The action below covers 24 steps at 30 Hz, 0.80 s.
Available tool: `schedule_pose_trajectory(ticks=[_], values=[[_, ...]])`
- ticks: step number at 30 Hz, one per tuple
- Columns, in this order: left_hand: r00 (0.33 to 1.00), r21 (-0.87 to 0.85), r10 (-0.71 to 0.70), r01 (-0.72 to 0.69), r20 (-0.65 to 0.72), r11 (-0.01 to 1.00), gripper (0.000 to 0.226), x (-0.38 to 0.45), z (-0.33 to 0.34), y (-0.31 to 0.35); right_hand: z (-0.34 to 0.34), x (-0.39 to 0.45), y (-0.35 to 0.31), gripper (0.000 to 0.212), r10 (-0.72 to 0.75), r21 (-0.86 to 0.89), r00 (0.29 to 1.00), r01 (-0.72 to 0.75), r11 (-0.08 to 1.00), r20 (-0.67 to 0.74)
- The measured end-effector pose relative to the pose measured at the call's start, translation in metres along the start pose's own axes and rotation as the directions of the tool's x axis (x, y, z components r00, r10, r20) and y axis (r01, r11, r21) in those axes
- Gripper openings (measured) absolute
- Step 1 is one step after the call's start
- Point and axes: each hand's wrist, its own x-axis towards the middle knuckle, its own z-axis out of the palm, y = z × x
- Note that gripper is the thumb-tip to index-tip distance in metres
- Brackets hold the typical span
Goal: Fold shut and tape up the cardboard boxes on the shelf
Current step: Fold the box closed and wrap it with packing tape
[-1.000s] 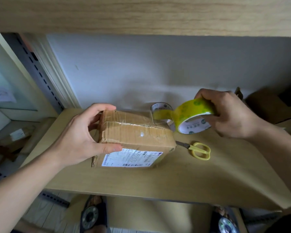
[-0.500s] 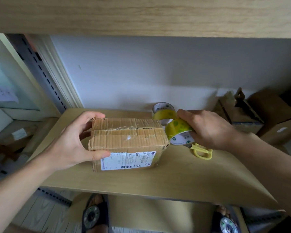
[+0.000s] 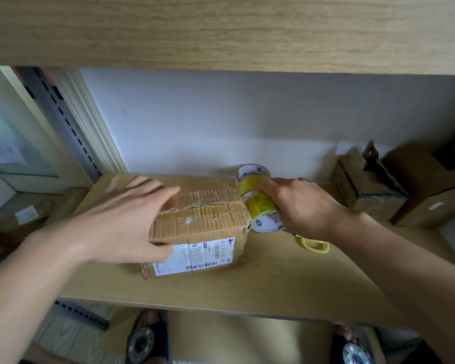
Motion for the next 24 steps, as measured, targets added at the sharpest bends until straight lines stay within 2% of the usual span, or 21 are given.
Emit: schedule_pose_trajectory(ticks=[2, 5, 10, 13, 16, 18, 20, 22, 24], values=[[0.998, 0.034, 0.038, -0.039, 0.040, 0.999, 0.117, 0.012, -0.010, 0.028, -0.002, 0.000, -0.004, 0.046, 0.006, -0.007, 1.000, -0.006, 1.000, -0.014], [0.995, 0.001, 0.104, -0.104, 0.012, 0.995, 0.121, 0.035, -0.016, 0.061, -0.004, 0.002, -0.008, 0.047, -0.004, -0.040, 0.999, 0.003, 0.999, -0.043], [0.985, -0.101, 0.113, -0.126, -0.128, 0.987, 0.080, 0.058, -0.015, 0.083, -0.005, 0.002, -0.006, 0.047, -0.019, -0.029, 0.999, 0.018, 0.999, -0.050], [0.961, -0.234, 0.079, -0.144, -0.266, 0.961, 0.074, 0.058, -0.014, 0.084, -0.018, -0.001, 0.004, 0.048, 0.035, 0.137, 0.995, -0.023, 0.990, -0.089], [0.922, -0.411, 0.030, -0.200, -0.385, 0.890, 0.078, 0.056, -0.014, 0.080, -0.032, -0.005, 0.018, 0.039, 0.137, 0.392, 0.955, -0.024, 0.919, -0.263], [0.895, -0.532, -0.015, -0.251, -0.446, 0.809, 0.076, 0.054, -0.015, 0.079, -0.036, -0.005, 0.023, 0.025, 0.247, 0.628, 0.910, 0.020, 0.778, -0.334], [0.866, -0.612, -0.060, -0.300, -0.497, 0.732, 0.076, 0.052, -0.014, 0.079, -0.036, -0.002, 0.020, 0.015, 0.358, 0.844, 0.888, 0.058, 0.534, -0.288], [0.846, -0.680, -0.095, -0.350, -0.525, 0.644, 0.075, 0.050, -0.012, 0.081, -0.034, 0.002, 0.012, 0.001, 0.401, 0.953, 0.893, 0.090, 0.288, -0.205], [0.839, -0.728, -0.113, -0.386, -0.533, 0.566, 0.075, 0.049, -0.009, 0.081, -0.033, 0.005, 0.002, 0.011, 0.433, 0.991, 0.892, 0.107, 0.083, -0.133]])
